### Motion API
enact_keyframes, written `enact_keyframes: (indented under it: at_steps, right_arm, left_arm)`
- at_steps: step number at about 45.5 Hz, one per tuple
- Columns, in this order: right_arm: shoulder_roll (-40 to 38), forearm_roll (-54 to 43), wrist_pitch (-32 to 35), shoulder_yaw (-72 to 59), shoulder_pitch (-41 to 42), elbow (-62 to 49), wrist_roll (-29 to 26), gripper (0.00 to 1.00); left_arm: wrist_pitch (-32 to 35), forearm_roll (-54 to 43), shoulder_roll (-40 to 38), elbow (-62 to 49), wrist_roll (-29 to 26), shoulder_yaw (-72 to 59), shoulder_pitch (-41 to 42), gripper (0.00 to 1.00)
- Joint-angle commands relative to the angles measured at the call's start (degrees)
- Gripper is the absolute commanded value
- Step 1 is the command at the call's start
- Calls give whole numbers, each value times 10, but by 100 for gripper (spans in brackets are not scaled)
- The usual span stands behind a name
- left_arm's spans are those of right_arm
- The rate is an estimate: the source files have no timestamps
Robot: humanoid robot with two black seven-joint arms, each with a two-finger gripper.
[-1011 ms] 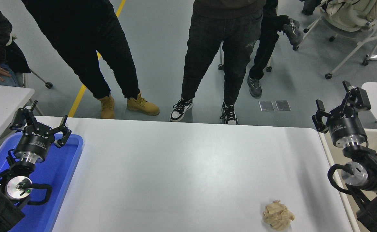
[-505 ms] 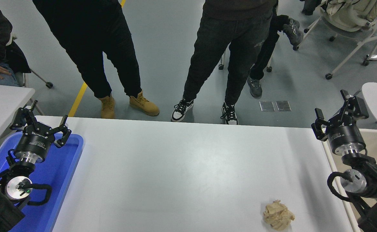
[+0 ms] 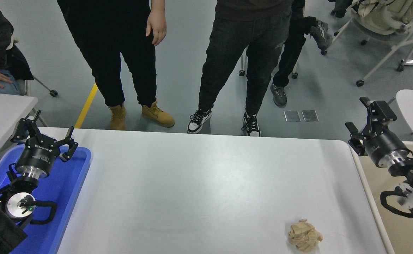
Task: Clean the table surface
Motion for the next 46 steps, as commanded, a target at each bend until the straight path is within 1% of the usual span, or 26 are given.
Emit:
enact_keyframes:
  at_steps: [1,7,15,23,28,38,46]
  right_arm:
    - [-64,-52,19,-235,123,2,-1,98]
    - [-94,-103,49,-361,213,2,-1,98]
    - [-104,-210,110,-464,297,5,0,98]
    - [-113,-334,148,-525,333,34,1,98]
    - [-122,-403,162,-557,357,78,2,98]
    - [-118,-496,169,-637,412,174,1,98]
    - [-101,-585,170,-665,436,257,1,98]
  left_arm:
    - [0,0,0,0,0,0,0,100]
    - [0,0,0,0,0,0,0,100]
    - [0,0,0,0,0,0,0,100]
    - [0,0,0,0,0,0,0,100]
    - [0,0,0,0,0,0,0,100]
    - [0,0,0,0,0,0,0,100]
    - [0,0,0,0,0,0,0,100]
